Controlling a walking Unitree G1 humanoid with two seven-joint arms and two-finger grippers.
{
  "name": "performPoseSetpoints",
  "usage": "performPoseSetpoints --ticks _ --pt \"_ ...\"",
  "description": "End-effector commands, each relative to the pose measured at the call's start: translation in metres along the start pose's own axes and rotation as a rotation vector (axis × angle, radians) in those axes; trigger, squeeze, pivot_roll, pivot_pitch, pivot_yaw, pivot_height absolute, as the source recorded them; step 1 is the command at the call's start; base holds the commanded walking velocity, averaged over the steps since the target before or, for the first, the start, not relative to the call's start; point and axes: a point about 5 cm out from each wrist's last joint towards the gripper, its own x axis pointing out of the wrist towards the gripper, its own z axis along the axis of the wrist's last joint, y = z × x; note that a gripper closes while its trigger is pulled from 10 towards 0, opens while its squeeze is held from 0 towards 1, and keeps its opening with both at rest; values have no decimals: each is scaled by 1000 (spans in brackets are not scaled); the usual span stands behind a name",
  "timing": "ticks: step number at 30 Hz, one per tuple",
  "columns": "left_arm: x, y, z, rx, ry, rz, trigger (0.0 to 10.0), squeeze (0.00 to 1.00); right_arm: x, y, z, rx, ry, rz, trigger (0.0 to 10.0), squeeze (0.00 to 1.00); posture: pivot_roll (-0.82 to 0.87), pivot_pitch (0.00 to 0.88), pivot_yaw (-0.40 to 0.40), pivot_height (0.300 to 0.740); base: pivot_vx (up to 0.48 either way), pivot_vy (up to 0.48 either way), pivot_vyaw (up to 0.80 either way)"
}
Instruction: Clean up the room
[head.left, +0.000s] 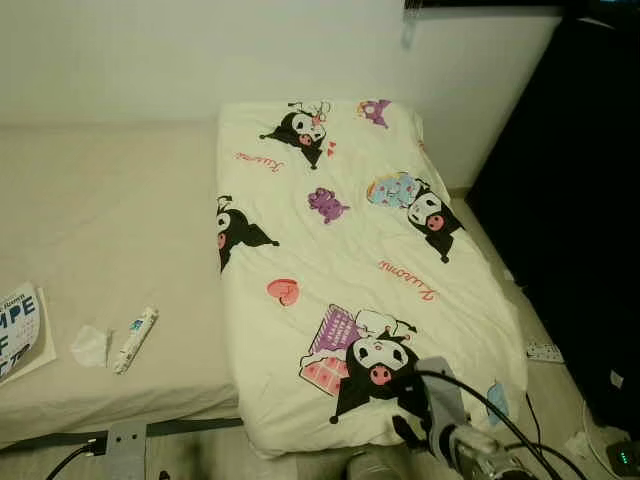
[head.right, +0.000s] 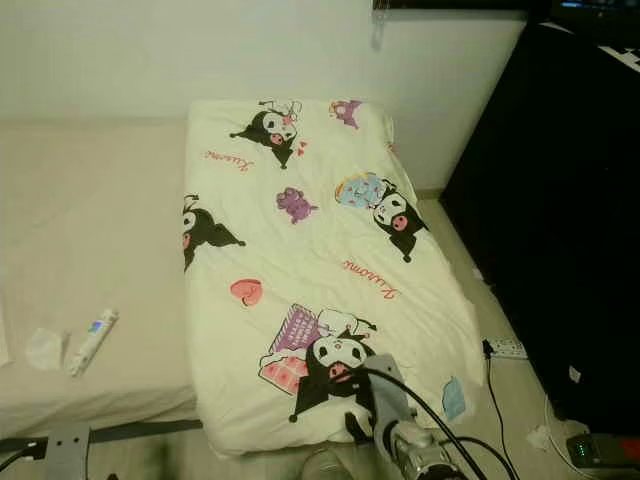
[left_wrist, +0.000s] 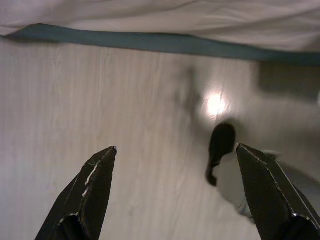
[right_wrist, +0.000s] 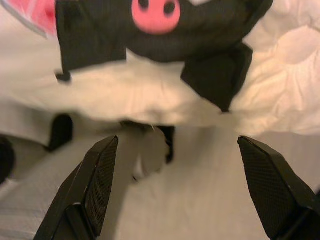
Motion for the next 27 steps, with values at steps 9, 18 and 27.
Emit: performPoseSetpoints --ticks 9,18,27 --pt "-4 -6 -16 -26 43 -19 10000 0 0 7 -12 -159 68 20 10000 0 -128 0 -2 740 0 0 760" --pt "-4 -5 -16 -53 44 -23 10000 0 -3 2 -21 -165 103 -2 10000 0 -125 0 0 740 0 0 764" --pt "-4 -2 -17 -96 51 -24 10000 0 -4 4 -29 -208 126 8 10000 0 -112 10 -5 740 0 0 769"
